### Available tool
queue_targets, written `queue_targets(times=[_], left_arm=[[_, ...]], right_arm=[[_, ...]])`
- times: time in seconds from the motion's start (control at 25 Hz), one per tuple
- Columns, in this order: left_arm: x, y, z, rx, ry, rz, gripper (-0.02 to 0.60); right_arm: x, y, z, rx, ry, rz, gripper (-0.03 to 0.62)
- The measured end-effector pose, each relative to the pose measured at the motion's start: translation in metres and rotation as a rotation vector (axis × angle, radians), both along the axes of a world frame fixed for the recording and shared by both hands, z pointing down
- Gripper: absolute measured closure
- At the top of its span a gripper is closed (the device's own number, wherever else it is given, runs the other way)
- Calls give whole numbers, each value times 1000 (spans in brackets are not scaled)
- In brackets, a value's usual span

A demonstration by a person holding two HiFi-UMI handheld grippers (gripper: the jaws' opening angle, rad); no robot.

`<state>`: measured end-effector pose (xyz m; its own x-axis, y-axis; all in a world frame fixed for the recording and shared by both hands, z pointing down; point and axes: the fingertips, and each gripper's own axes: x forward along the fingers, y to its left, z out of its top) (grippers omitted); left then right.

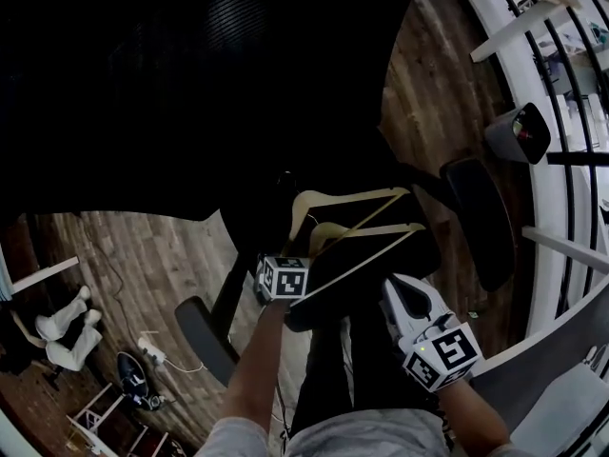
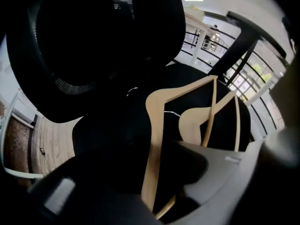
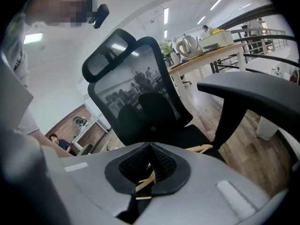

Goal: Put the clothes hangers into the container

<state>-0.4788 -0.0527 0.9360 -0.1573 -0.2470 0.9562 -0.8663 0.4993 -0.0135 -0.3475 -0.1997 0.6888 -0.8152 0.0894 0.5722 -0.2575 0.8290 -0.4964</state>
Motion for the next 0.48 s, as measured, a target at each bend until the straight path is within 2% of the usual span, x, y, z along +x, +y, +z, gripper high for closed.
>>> queue_targets(times=[0.12, 0.24, 0.48], left_arm=[[2, -1, 18, -55, 16, 26, 449], [5, 0, 34, -104, 5, 37, 454], [3, -1, 37, -78, -32, 40, 484]], right_arm=[[3, -5, 5, -8, 6, 1, 595], [7, -7, 8, -12, 13, 0, 595], [9, -10, 17, -13, 32, 11, 595]])
